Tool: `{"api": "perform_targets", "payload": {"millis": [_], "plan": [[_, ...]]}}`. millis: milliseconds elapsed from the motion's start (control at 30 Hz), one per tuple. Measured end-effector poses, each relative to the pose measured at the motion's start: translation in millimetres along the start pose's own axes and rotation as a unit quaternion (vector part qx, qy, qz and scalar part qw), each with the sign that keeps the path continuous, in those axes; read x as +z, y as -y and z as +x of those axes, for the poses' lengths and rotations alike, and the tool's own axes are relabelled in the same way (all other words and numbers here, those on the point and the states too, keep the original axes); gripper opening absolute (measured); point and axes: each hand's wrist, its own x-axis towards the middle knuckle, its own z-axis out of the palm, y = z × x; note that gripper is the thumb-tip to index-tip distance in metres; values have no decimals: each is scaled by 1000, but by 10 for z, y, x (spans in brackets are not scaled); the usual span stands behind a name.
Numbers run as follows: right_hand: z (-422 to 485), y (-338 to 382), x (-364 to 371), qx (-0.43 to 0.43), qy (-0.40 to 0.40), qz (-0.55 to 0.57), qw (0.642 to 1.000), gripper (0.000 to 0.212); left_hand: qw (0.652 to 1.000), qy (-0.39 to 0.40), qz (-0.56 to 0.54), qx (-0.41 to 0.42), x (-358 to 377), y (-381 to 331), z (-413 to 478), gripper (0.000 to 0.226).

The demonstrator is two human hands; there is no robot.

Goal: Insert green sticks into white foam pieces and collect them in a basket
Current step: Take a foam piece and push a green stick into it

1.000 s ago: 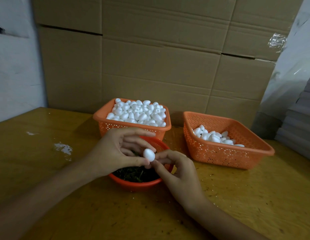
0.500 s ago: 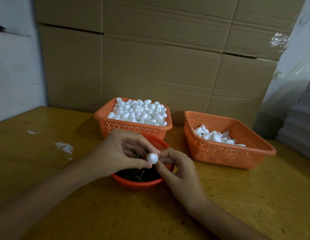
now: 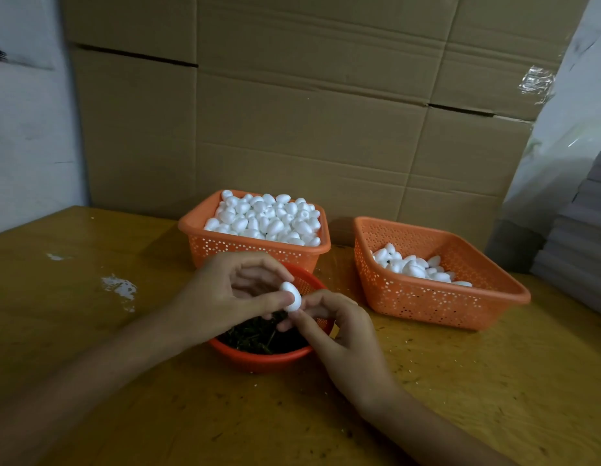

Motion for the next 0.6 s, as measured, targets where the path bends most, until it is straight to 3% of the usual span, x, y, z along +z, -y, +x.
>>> {"api": "perform_targets", "payload": {"millis": [133,267,333,467,600], "plan": [[29,4,-55,-3,-26,18,999,7,973,-3,215,86,87,-47,-64,34],[237,79,-393,-20,-148,-26,988,7,913,18,387,130,96,-105,-99,37],[399,100,-725,-35,-215,-121,969,7,907,39,403,118,98,-109,-95,43],[604,-31,-1257,-25,-243,-328,913,18,919,76,380,77,87,-84,-95,45],[632,-266,-1531,44,-142,-478,866,16,920,85,377,62,69,-56,-87,50]]}}
